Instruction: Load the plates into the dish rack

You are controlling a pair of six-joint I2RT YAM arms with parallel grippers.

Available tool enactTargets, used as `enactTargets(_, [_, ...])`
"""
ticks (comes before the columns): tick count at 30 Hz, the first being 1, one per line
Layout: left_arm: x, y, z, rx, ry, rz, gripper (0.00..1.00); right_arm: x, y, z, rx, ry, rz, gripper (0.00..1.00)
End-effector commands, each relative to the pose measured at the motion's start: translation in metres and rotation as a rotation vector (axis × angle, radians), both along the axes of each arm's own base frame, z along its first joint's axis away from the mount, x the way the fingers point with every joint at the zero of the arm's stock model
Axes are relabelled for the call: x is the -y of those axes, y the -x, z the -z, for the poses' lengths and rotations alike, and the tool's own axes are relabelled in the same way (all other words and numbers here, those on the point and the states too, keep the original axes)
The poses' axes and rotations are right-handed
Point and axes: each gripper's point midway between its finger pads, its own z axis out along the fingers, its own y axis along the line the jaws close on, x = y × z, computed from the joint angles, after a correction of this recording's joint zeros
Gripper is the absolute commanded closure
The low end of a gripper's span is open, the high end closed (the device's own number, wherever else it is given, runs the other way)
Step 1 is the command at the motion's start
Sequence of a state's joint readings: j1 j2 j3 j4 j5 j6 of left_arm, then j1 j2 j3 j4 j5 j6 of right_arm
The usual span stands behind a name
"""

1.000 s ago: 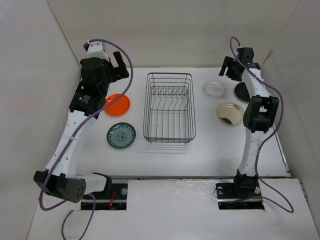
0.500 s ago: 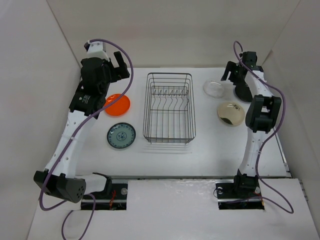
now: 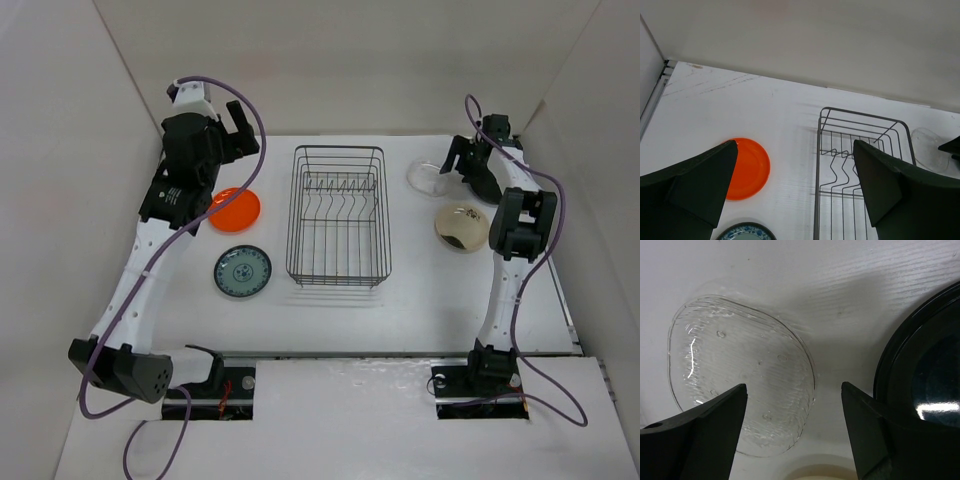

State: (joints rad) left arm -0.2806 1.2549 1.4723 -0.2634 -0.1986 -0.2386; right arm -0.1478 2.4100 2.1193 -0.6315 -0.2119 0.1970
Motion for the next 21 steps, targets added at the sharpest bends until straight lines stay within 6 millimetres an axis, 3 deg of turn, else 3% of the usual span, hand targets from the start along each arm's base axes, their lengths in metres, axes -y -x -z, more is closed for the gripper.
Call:
enactTargets(1, [-0.004,-0.004,-0.022,0.044,0.035,-0.043,0.0,-0.001,-0.008,-0.017,0.051,-0.007,-0.026,0.21])
enactTargets(5, [-0.001,-0.013,-0.01,0.011,0.034,-0.05,0.0,-0.005,-0.007,-0.007,0.035,-0.029,-0.04,0.25])
enactTargets(6, [0.002,-0.018,0.0,-0.019,0.027,-0.041,0.0,-0.007,-0.007,-0.007,0.036,-0.037,-0.046,0.25])
enactTargets(12, [0.001,-0.031,0.013,-0.052,0.03,-0.02,0.0,-0.007,-0.004,0.004,0.009,-0.042,-0.046,0.3])
enactTargets(21, [-0.006,-0.034,0.021,-0.068,0.021,-0.05,0.0,-0.008,0.002,0.023,-0.057,-0.061,-0.017,0.39])
